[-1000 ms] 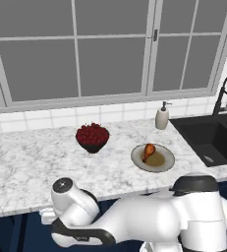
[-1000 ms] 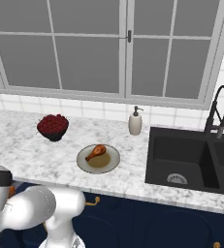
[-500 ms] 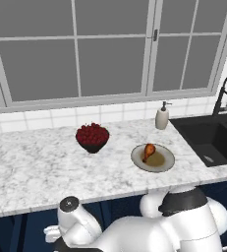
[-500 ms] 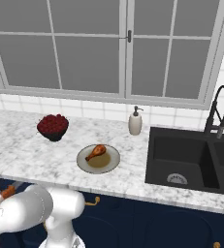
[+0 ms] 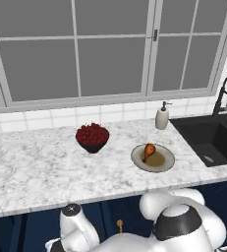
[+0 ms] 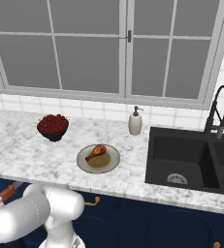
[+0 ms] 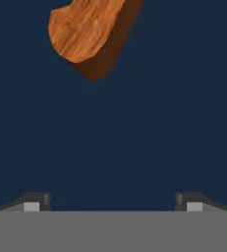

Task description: Pick up the knife from the drawer and place it on the cutting board. Then place the meat from the plate to the cutting board.

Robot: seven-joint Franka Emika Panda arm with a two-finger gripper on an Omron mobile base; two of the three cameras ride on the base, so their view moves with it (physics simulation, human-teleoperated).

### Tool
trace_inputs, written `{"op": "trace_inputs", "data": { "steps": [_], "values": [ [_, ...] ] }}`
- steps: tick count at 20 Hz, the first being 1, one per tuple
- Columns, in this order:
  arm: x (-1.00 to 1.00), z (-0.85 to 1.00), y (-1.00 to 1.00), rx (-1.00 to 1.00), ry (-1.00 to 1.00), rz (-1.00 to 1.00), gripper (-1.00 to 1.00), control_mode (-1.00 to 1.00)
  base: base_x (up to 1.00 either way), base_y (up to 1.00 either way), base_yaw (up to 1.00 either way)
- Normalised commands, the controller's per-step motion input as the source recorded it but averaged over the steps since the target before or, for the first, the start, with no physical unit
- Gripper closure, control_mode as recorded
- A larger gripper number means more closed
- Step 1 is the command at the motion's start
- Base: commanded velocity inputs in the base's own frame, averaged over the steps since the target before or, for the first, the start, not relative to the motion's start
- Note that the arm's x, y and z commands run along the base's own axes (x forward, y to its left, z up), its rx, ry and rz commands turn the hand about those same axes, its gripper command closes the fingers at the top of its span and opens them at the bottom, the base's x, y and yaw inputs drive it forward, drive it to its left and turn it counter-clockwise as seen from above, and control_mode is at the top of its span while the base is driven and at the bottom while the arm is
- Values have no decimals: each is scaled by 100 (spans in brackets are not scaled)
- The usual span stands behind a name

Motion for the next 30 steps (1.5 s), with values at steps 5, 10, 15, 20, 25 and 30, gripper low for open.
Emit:
{"op": "trace_inputs", "data": {
  "steps": [5, 10, 15, 20, 25, 30],
  "values": [
    [-94, -34, 19, 0, 4, 17, -100, -100, 0, 0, 0],
    [-100, -10, 32, 0, 0, 15, -100, -100, 0, 0, 0],
    [-100, 31, 45, 0, 0, 9, -100, -100, 0, 0, 0],
    [-92, 62, 32, 0, 0, 4, -100, -100, 0, 0, 0],
    [53, 24, -16, 0, -15, 0, -100, -100, 0, 0, 0],
    [98, 1, -41, 3, -19, -1, -100, -100, 0, 0, 0]
  ]
}}
